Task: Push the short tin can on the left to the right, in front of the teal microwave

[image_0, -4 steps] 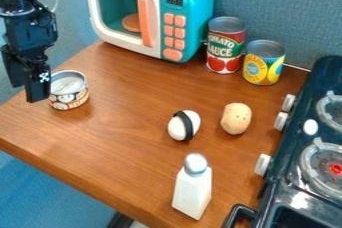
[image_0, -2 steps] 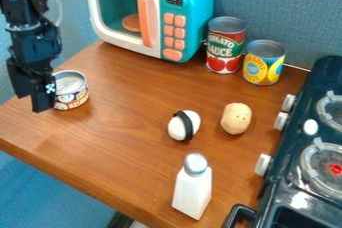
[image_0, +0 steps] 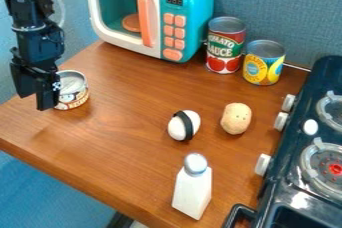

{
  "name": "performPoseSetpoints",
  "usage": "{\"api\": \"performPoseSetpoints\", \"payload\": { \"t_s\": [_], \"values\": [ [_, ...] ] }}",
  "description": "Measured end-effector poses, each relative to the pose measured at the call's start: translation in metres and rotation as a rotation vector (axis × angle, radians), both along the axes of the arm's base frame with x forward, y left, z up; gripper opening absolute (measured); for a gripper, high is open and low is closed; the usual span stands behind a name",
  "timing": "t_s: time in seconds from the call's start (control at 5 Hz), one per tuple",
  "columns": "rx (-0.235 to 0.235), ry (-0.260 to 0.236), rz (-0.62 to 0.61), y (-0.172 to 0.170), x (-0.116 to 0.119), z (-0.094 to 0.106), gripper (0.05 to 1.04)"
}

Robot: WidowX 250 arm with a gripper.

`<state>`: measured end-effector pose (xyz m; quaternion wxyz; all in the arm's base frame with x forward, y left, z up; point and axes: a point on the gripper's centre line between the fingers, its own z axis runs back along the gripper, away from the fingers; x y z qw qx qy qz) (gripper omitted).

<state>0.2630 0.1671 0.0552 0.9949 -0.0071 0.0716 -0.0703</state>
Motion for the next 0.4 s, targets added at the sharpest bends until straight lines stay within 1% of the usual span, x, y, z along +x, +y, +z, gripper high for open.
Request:
{"api": "performPoseSetpoints", "payload": {
  "t_s": [0.2,0.4],
  "values": [
    [0.007,0.015,0.006,0.0025,0.0004,-0.0065,1.001],
    [0.015,0.022,0.017,0.0069,0.005,-0.0074,1.001]
  ]
}}
